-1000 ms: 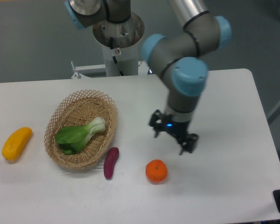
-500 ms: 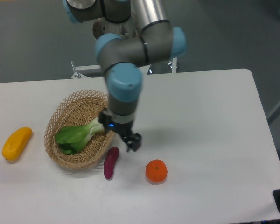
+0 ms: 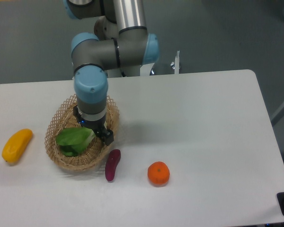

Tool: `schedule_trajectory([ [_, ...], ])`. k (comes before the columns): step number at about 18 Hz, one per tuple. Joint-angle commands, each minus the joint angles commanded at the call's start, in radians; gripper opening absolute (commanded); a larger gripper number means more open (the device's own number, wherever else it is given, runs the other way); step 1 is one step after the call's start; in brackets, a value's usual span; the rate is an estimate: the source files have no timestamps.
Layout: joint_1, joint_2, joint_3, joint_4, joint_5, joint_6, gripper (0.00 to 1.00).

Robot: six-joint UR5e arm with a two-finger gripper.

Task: Pick up the green vegetable from the basket
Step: 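Lower the gripper onto the bok choy and close it around the stem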

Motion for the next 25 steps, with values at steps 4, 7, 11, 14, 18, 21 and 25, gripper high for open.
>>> schedule_trajectory([
  [4,-0.006,-0.025,-0.017,0.026,0.002,-0.028,1.0],
  [7,-0.017,-0.035,-0.031,0.04,0.006,-0.037,1.0],
  [11,-0.038,-0.075,-0.031,0.064,0.037,-0.049,1.0],
  [14,-0.049,-0.083,-0.031,0.075,0.037,-0.058,1.0],
  [18,-0.051,-0.091,-0.029,0.075,0.037,-0.063,0.6],
  [21,-0.051,-0.084,-0.028,0.072,0.037,-0.063,0.24],
  [25,-0.049,-0.063,-0.023,0.057,0.029,-0.055,0.17],
])
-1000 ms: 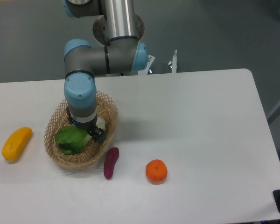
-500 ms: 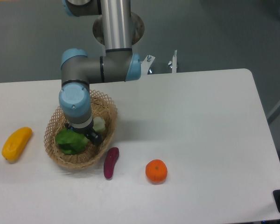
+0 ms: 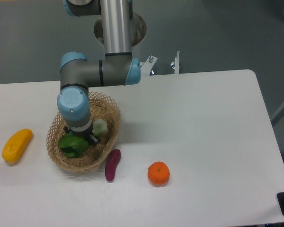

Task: Pick up the green vegetable from the basket
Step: 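Lower the gripper onto the bok choy and close it around the stem, then lift the bok choy out of the basket and carry it away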

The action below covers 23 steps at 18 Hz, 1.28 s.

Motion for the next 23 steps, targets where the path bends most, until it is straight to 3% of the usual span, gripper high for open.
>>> schedule_trajectory([
  [11,0.063,0.094,0.011,-0.028,-0.084,0.006,0.17],
  [16,0.138,0.109,0.103,-0.144,-0.107,0.011,0.17],
  [23,0.291,0.109,0.175,-0.158,-0.129,0.022,0.17],
])
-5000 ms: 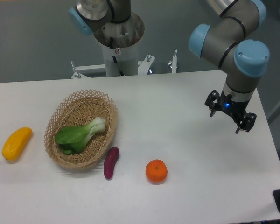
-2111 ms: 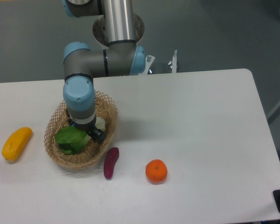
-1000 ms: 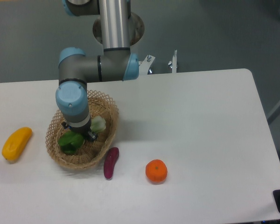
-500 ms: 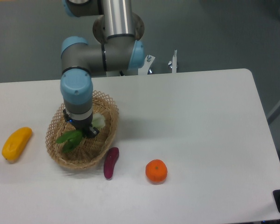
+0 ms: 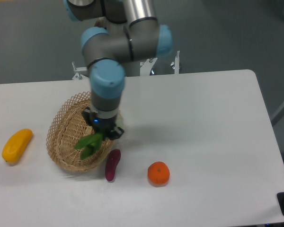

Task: Pick up the green vegetable from the basket
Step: 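Lift the bok choy out of the basket and carry it away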

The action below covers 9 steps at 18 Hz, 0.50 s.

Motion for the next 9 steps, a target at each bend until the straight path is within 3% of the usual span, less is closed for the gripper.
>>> schedule_trajectory([
  [9,0.241,-0.023,0.051,0.018,0.012,0.198,0.17],
])
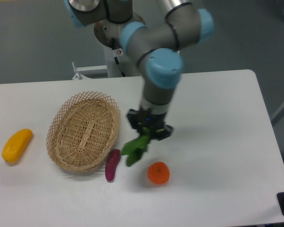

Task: Pick up the green vegetable from the basket
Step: 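Lift the bok choy out of the basket and carry it away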

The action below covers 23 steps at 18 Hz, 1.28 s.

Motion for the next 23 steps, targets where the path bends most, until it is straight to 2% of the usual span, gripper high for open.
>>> schedule_trajectory([
  [4,0.098,-0.032,0.031,-0.002,0.003,0.103,0.17],
  [9,0.143,-0.08,0.086,-0.003,0.041,0.137,0.17],
  [13,0.186,-0.094,0.095,-0.017,0.069,0.239,0.17],
  [16,0.207,-0.095,0.098,-0.02,0.061,0.283,0.17],
  [23,0.207,-0.104,0.106,-0.017,0.061,0.286,0.17],
])
